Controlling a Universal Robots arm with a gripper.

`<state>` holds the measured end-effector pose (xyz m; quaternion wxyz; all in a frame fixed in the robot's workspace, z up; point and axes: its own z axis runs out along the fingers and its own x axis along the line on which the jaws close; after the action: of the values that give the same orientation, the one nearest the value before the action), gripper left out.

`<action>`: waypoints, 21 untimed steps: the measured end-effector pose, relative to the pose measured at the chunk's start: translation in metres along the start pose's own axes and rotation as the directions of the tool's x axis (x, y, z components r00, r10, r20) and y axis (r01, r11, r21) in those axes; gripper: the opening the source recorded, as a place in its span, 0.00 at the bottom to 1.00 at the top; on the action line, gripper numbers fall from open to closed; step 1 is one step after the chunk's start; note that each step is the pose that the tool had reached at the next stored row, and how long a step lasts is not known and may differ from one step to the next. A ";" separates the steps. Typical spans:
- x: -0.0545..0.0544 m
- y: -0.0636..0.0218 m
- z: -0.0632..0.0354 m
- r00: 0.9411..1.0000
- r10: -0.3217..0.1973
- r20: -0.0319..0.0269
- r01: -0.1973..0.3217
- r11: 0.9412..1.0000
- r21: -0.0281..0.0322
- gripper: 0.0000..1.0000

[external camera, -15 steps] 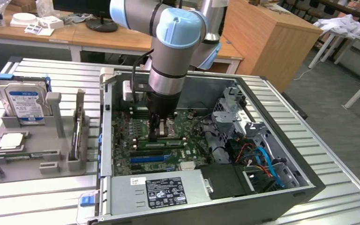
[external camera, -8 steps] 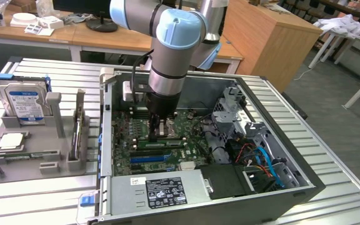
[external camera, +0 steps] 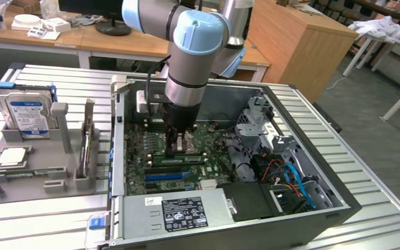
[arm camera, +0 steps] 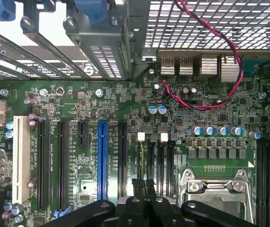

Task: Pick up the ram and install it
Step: 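Press down the ram until it locks into place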

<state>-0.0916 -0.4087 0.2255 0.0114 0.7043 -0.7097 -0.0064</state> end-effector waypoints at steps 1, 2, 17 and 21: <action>0.000 0.0001 0.0003 1.000 0.000 0.000 0.000 1.000 0.000 0.11; 0.000 0.0000 0.0003 1.000 0.000 -0.001 0.000 1.000 0.000 0.11; 0.000 0.0000 0.0020 1.000 0.000 0.000 0.000 1.000 0.000 0.11; 0.000 0.0000 0.0021 1.000 0.000 0.000 0.000 1.000 0.000 0.11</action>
<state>-0.0917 -0.4089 0.2234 0.0116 0.7043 -0.7098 -0.0063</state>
